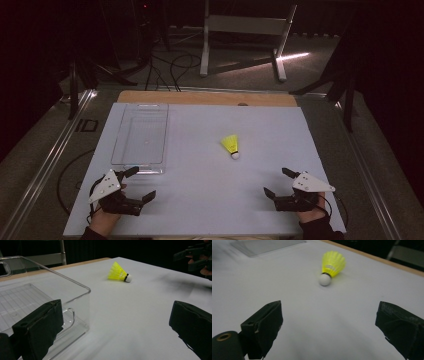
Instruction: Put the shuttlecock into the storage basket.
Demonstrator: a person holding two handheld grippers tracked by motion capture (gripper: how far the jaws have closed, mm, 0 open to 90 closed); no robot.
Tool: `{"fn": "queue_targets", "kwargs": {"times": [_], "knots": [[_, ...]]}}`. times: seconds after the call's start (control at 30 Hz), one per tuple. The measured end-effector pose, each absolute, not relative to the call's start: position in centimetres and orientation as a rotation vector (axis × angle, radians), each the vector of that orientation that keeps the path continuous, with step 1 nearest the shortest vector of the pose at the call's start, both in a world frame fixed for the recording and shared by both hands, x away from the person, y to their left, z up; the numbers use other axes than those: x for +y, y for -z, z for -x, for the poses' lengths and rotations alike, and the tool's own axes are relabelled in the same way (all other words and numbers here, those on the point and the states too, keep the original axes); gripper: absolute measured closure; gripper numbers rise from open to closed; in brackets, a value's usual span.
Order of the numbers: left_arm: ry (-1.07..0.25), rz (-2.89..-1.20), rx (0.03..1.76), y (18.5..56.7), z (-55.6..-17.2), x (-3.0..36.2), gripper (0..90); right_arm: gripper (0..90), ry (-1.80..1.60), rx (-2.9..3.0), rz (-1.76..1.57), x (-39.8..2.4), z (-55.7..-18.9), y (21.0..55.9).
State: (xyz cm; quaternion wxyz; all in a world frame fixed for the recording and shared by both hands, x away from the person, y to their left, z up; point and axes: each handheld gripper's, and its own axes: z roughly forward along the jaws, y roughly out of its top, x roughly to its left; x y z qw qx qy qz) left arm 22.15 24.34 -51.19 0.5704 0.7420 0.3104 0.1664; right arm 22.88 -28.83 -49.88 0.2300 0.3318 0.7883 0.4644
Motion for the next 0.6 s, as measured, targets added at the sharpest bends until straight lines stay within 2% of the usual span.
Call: {"fn": "queue_targets", "kwargs": {"times": [0.6], "knots": [[-0.392,-1.742,0.730,51.2,-22.1,24.3,0.2,7.6,-1.264,2.125,-1.019,-29.5,-22.8,48.2]]}}
